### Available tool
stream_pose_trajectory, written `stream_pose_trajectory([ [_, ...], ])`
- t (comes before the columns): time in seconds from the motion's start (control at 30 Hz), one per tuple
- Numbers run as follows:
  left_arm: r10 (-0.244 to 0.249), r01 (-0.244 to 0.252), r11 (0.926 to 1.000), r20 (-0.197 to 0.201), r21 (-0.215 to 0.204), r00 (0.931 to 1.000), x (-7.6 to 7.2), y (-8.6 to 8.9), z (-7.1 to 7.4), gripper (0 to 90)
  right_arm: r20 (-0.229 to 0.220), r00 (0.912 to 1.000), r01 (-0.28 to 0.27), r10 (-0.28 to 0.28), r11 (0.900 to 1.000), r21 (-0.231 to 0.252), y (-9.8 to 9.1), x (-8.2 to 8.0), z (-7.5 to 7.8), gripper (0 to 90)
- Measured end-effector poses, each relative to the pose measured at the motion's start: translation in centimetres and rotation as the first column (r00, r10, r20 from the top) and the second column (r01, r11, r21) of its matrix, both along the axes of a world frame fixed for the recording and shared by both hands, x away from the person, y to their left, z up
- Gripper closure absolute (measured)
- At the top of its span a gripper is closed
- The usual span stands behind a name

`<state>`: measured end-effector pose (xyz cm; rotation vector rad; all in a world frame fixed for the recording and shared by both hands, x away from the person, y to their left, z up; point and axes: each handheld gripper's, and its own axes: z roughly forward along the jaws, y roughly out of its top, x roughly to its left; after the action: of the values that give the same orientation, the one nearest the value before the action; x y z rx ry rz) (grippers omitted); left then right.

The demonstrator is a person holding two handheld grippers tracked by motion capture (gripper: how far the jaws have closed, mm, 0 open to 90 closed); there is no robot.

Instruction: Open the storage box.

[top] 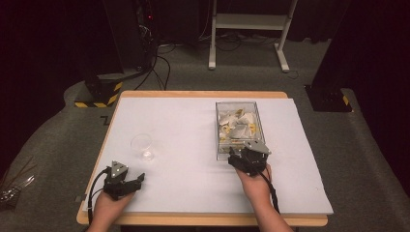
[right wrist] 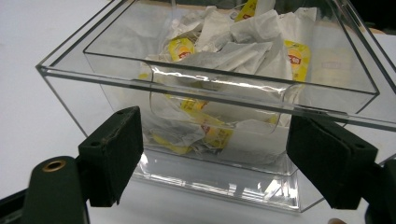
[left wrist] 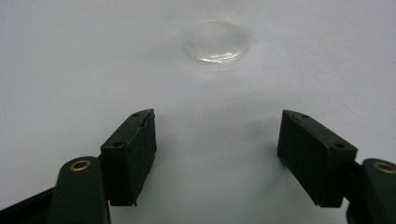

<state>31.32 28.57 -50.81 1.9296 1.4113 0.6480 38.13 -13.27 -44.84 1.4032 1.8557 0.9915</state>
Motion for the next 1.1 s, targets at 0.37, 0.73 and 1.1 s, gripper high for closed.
stream_pose_trajectory([
  [0.37, -0.001, 0.001, 1.0000, 0.000, 0.000, 1.0000, 0.0, 0.0, 0.0, 28.3, -0.001, 0.9994, 0.034, -0.034, 0.9994, -0.011, 0.5, 0.5, -0.1, 22.5],
  [0.73, -0.002, 0.002, 1.0000, 0.000, 0.000, 1.0000, 0.0, 0.0, 0.0, 28.3, 0.005, 0.9984, 0.056, -0.056, 0.9983, -0.015, 1.1, 0.5, -0.1, 27.1],
  [1.1, -0.002, 0.002, 1.0000, 0.000, -0.001, 1.0000, 0.0, 0.0, 0.0, 28.3, 0.019, 0.9965, 0.082, -0.081, 0.9960, -0.036, 1.5, 0.3, -0.2, 31.8],
])
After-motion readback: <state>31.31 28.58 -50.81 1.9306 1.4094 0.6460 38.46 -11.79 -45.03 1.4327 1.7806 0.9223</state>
